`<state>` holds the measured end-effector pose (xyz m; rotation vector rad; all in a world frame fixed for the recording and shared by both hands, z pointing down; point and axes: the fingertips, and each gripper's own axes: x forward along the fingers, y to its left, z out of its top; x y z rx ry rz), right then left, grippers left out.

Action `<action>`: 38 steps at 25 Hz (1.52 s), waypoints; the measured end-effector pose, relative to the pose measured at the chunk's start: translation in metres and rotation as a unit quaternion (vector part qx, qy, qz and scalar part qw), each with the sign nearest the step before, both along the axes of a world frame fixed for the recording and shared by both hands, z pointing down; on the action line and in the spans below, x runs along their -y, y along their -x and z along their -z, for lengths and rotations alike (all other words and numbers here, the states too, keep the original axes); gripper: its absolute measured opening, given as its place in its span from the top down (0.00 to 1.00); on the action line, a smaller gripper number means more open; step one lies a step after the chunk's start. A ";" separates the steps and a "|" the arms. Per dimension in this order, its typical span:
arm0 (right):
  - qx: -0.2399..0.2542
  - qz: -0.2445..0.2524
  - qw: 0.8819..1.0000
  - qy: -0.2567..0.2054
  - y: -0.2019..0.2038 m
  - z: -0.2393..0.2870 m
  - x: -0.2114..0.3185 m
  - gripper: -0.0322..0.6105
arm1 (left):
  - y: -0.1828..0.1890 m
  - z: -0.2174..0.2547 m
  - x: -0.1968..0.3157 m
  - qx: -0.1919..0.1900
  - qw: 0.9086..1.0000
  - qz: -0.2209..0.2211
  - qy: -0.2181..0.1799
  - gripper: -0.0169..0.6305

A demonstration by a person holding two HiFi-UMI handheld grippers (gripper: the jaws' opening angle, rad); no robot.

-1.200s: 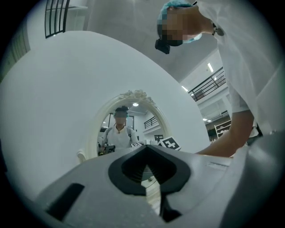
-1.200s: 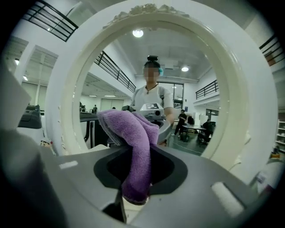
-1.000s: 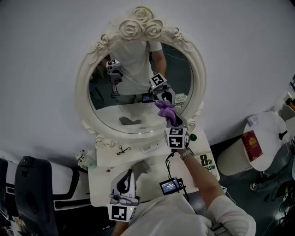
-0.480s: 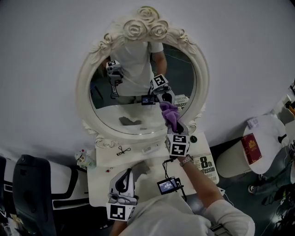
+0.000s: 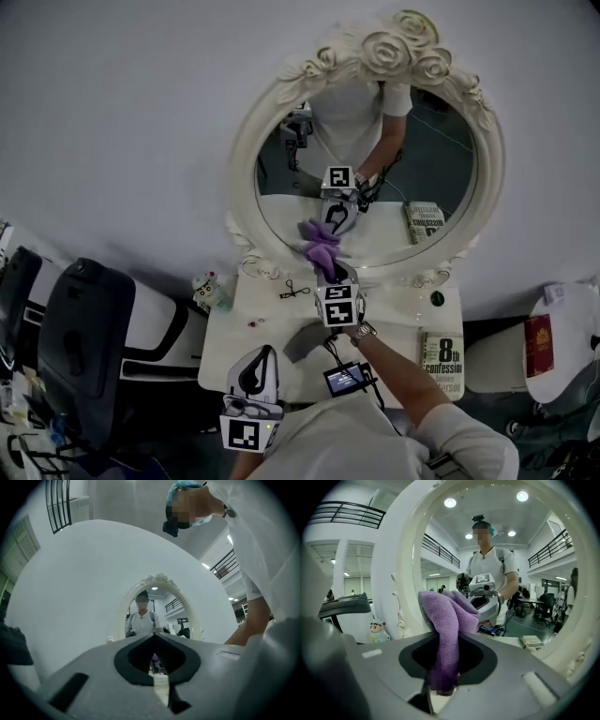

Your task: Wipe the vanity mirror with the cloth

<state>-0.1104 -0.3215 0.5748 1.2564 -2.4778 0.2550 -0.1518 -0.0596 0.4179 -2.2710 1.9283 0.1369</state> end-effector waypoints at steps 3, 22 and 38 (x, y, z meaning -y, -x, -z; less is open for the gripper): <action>0.002 0.015 1.000 0.019 0.024 -0.013 0.001 0.79 | 0.020 -0.006 -0.018 0.002 0.999 0.050 0.017 0.96; -0.049 -0.122 0.991 0.018 -0.129 -0.039 0.040 0.79 | -0.030 -0.020 0.001 0.009 0.998 -0.037 0.041 0.96; 0.083 -0.158 0.983 0.035 -0.241 -0.012 -0.021 0.79 | -0.110 -0.016 0.034 -0.033 0.986 -0.161 0.025 0.96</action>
